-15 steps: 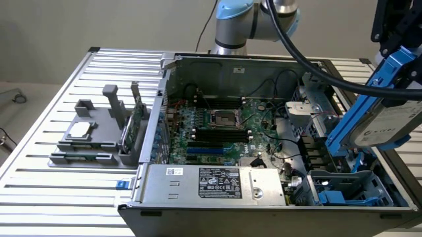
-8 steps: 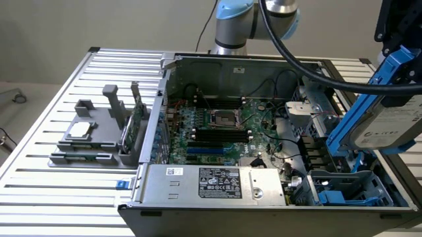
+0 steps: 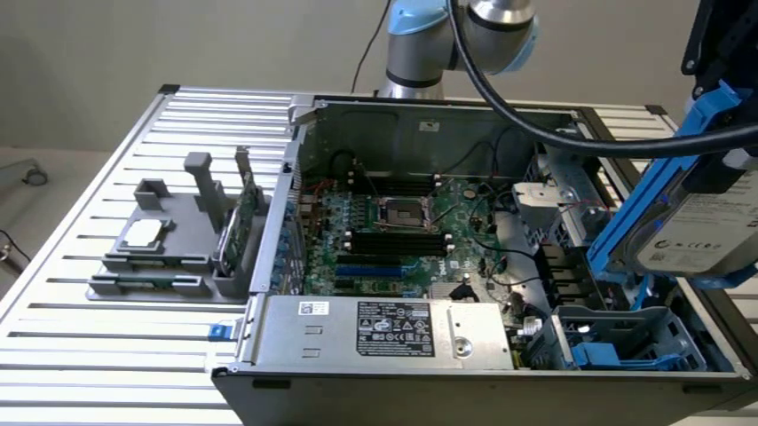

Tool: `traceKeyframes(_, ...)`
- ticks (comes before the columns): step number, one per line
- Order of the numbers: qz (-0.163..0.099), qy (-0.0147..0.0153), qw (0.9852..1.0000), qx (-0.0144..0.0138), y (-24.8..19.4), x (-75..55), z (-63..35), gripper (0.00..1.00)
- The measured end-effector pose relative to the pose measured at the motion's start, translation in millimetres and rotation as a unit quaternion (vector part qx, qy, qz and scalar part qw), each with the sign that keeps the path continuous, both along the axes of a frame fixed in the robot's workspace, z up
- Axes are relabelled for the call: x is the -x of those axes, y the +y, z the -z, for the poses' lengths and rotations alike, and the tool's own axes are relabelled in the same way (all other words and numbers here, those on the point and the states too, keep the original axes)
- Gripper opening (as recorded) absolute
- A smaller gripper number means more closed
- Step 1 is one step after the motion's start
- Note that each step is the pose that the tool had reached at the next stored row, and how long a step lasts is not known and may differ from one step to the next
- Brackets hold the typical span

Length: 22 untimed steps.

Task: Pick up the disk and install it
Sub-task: 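Pick up the disk, then insert the disk into the insertion slot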

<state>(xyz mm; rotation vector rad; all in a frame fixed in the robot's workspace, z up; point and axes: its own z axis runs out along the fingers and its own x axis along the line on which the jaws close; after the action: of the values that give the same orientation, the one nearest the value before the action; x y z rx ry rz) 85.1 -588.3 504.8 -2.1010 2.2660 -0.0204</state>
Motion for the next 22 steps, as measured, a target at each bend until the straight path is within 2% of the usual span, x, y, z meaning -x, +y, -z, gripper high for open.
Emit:
traceKeyframes(4, 0.003, 0.0000, 1.0000, 0.0000, 0.0, -4.9, 1.0, 0.33)
traceKeyframes(14, 0.009, 0.0000, 1.0000, -0.0001, -0.5, -6.0, 8.8, 0.33)
traceKeyframes(22, 0.009, 0.0000, 1.0000, -0.0002, -0.5, -6.1, 9.1, 0.33)
